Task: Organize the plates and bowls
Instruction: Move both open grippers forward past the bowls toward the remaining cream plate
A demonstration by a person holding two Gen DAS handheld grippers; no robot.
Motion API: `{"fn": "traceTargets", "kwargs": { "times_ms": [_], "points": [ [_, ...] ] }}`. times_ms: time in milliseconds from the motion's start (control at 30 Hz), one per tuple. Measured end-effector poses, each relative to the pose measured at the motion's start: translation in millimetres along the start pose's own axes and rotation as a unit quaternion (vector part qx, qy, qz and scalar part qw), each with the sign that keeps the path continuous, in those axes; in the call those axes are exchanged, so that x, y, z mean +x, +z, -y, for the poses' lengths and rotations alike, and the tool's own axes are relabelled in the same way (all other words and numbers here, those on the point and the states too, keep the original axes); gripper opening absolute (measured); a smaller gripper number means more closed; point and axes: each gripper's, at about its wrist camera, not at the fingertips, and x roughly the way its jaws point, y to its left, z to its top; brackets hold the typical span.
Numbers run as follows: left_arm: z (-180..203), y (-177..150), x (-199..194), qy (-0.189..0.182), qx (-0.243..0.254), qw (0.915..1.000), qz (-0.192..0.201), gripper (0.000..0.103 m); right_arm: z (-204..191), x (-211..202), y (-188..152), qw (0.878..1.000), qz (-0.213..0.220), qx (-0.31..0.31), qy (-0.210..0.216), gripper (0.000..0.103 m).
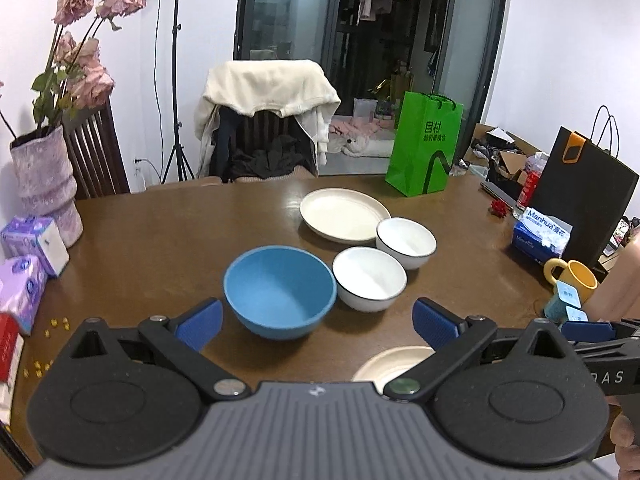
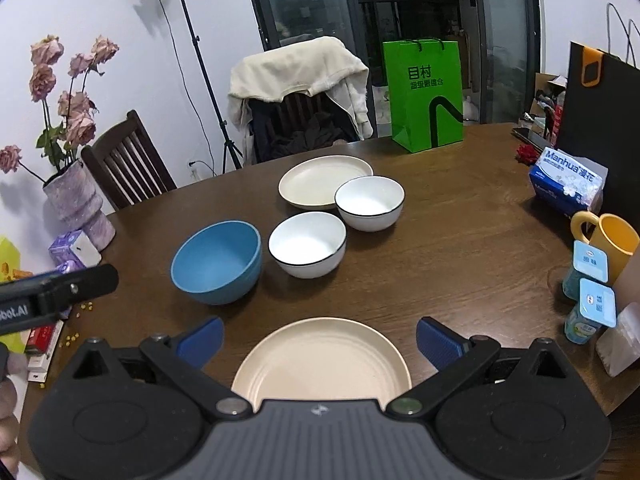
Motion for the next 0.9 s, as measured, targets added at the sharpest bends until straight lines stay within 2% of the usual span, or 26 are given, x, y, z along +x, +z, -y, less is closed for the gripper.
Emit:
{"fn": "traceTargets", "kwargs": {
  "times_ms": [267,600,733,900],
  "points": [
    [-26,21,9,-0.011,0.011,0.9998,0.007,0.103,-26,10,17,1.0,0.003,-0.003,-0.017,0.103],
    [-30,52,35,-0.016,0.01,0.9998,0.005,0.103,-25,30,46,0.999,-0.006,-0.004,-0.035,0.103],
    [-29,65,53,-0.009,-0.007,0.9999,-0.004,0.103,-20,45,63,0.999,-0.011,-0.017,-0.034,0.103],
    [-24,82,78,-0.005,-0.012,0.9998,-0.013,0.103,-11,67,89,0.999,-0.024,-0.024,-0.013,0.103]
  ]
}}
